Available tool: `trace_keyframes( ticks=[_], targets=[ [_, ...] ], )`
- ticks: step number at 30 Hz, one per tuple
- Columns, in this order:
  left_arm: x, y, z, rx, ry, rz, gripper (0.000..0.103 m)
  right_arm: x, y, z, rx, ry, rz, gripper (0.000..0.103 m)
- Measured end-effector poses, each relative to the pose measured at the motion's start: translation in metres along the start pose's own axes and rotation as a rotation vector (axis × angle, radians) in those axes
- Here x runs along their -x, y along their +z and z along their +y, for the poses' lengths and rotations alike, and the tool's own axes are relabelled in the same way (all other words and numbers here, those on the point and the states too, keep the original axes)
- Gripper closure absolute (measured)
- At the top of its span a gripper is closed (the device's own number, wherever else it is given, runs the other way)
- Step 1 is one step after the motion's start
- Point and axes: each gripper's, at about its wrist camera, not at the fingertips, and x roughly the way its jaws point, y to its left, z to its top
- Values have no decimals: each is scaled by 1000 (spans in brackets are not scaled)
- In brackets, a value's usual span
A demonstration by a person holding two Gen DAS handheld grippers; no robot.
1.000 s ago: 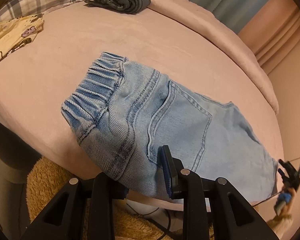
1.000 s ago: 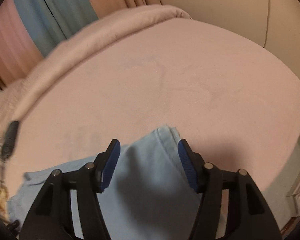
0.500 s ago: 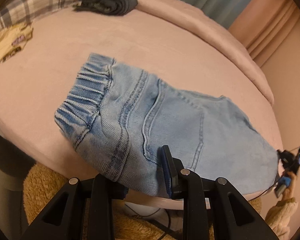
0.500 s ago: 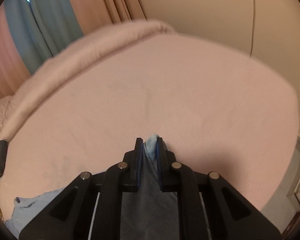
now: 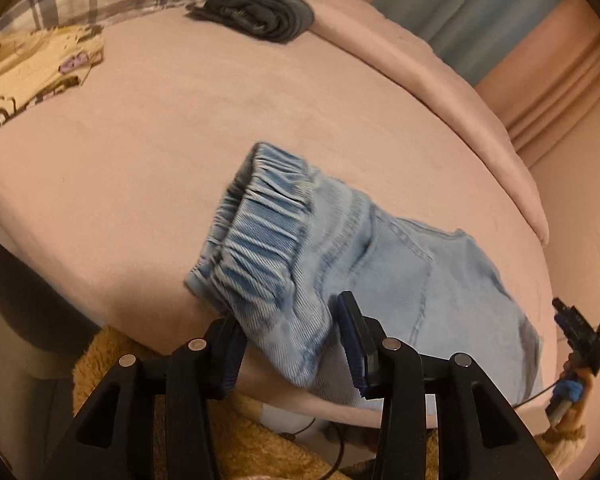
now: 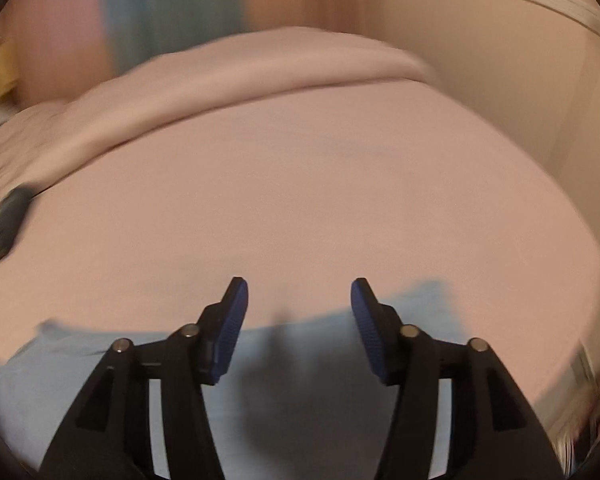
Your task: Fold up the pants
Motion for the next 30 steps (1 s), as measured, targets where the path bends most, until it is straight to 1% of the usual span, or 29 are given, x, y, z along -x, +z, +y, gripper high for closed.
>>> trace_keyframes(
  ticks=[1,2,4,5,7,8,9,11,13,16,17,18,19,21,23,25,26,27,28,30],
  targets=[
    [-2,0,2,12,-9,-4,61,1,-1,28,46,77,17,48],
    [-2,-1,5,27,-23,-15,61,1,-2,44,73,123,28,48],
    [-3,-3,8,37,-34,-37,68,-6,-10,103,167,296,79,49],
    [-5,-4,9,33,-31,-34,68,-11,-14,127,201,358,113,49],
    [-5,-9,7,11,-21,-40,69,-21,-22,164,254,423,166,49],
    [-5,-12,5,-11,-2,-42,69,-29,-25,185,296,448,183,49],
    [-5,-14,3,-28,15,-46,69,-36,-30,211,355,455,198,49],
    [-7,-19,-1,-64,52,-53,69,-54,-31,244,441,453,235,49],
    [-8,-23,-1,-84,71,-57,69,-66,-38,265,493,446,267,44],
    [-8,-22,5,-75,53,-55,69,-89,-41,276,532,366,318,43],
    [-7,-22,6,-72,44,-54,69,-96,-41,276,527,373,334,45],
    [-8,-21,7,-71,39,-52,69,-98,-42,273,504,400,327,58],
    [-7,-21,7,-76,36,-52,69,-97,-42,274,496,420,316,88],
    [-4,-20,8,-83,34,-57,69,-90,-42,271,507,425,282,94],
    [5,-20,6,-90,19,-81,69,-81,-41,266,494,421,257,94],
    [14,-22,5,-95,4,-100,69,-70,-35,262,449,418,210,94],
    [15,-23,4,-106,12,-98,69,-65,-33,260,427,421,193,94],
    [12,-25,3,-116,28,-91,69,-63,-30,257,420,419,183,95],
    [5,-26,4,-123,56,-69,69,-65,-29,263,413,412,172,95],
    [-10,-31,12,-105,79,-21,69,-75,-33,271,410,389,183,95]
  ],
)
